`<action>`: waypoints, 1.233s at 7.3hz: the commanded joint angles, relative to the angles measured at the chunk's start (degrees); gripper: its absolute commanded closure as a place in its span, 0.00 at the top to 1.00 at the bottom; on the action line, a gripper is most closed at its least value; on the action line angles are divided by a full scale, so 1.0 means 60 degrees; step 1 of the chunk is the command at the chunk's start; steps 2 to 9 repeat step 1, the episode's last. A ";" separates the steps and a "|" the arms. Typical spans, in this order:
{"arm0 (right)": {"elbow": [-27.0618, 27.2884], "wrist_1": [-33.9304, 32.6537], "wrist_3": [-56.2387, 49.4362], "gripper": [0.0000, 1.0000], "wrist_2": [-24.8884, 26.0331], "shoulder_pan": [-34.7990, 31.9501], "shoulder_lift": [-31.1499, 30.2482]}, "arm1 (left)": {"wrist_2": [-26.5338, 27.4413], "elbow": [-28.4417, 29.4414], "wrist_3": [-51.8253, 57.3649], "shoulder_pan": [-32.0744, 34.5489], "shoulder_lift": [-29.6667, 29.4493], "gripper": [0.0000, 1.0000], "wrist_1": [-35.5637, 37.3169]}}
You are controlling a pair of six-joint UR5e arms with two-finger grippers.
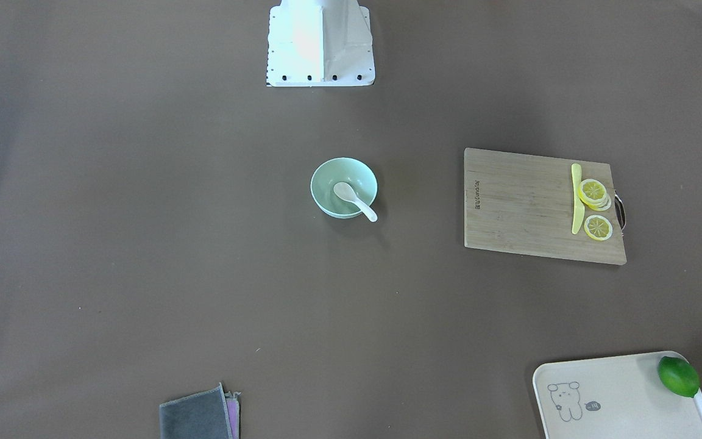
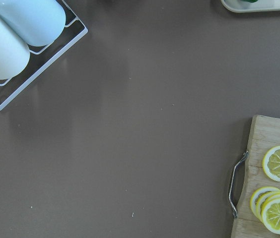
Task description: Place spoon in bowl
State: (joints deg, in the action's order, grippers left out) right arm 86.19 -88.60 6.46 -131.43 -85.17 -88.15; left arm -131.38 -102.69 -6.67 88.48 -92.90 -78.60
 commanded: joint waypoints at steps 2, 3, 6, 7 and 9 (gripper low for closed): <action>0.0093 0.0000 0.0007 1.00 -0.0010 -0.0014 0.0000 | -0.0002 -0.0038 -0.0266 0.0005 0.0000 0.98 -0.0011; 0.0093 0.0000 0.0007 1.00 -0.0010 -0.0014 0.0000 | -0.0002 -0.0038 -0.0266 0.0005 0.0000 0.98 -0.0011; 0.0093 0.0000 0.0007 1.00 -0.0010 -0.0014 0.0000 | -0.0002 -0.0038 -0.0266 0.0005 0.0000 0.98 -0.0011; 0.0093 0.0000 0.0007 1.00 -0.0010 -0.0014 0.0000 | -0.0002 -0.0038 -0.0266 0.0005 0.0000 0.98 -0.0011; 0.0093 0.0000 0.0007 1.00 -0.0010 -0.0014 0.0000 | -0.0002 -0.0038 -0.0266 0.0005 0.0000 0.98 -0.0011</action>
